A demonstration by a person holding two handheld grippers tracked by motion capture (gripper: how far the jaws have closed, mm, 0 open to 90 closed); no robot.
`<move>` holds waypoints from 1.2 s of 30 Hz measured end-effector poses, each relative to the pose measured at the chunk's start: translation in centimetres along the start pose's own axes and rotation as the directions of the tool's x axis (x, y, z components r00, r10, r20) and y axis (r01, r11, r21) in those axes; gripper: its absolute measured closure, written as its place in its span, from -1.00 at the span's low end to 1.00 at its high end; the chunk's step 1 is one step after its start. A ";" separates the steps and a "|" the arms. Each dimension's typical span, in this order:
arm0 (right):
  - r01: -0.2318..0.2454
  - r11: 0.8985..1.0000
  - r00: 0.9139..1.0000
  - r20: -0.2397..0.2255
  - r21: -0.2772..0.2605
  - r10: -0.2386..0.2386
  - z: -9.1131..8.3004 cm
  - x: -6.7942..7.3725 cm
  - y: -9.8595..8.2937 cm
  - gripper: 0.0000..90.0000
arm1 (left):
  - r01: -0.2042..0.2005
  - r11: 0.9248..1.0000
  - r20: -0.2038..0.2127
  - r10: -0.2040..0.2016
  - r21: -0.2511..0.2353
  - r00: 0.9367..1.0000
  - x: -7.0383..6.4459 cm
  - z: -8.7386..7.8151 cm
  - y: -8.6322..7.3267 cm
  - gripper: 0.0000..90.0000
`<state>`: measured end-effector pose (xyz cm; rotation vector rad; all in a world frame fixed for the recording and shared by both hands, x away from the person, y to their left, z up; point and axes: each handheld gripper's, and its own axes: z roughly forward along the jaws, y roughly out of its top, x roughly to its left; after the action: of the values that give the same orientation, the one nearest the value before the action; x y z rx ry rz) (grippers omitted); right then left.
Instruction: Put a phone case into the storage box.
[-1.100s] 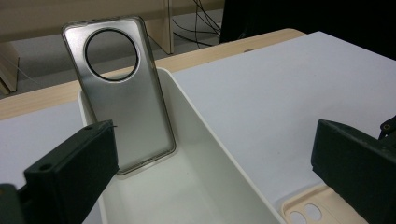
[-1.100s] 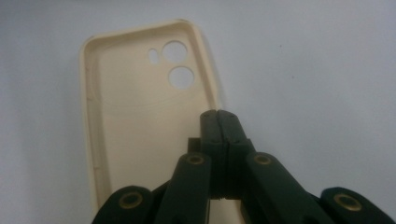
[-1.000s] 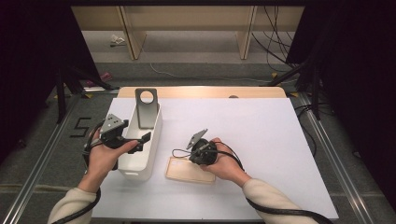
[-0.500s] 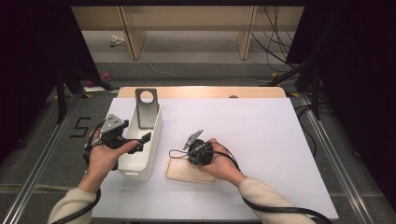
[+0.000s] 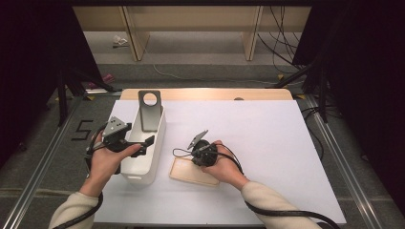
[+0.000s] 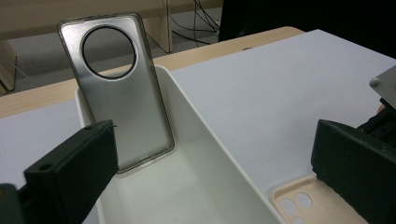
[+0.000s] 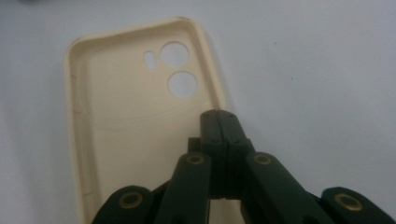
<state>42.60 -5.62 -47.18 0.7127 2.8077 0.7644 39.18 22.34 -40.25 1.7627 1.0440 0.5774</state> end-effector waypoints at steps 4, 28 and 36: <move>-0.049 0.999 0.998 0.025 0.009 0.049 -0.1 -0.4 -0.1 1.00 | -0.002 1.000 0.002 0.002 0.000 1.000 0.0 0.0 0.0 -1.00; -0.320 0.946 0.939 0.152 0.052 0.309 -2.7 -4.5 -2.7 1.00 | -0.008 1.000 0.012 0.008 -0.003 1.000 -0.3 0.0 0.1 -0.99; -0.418 0.908 0.897 0.179 0.041 0.405 -4.0 -5.6 -3.8 1.00 | -0.014 1.000 0.018 0.014 -0.002 1.000 -0.5 0.1 0.1 -0.99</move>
<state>44.93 -12.98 -45.55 1.3491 2.5728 0.6153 39.04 21.89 -40.15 1.7717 1.0193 0.5694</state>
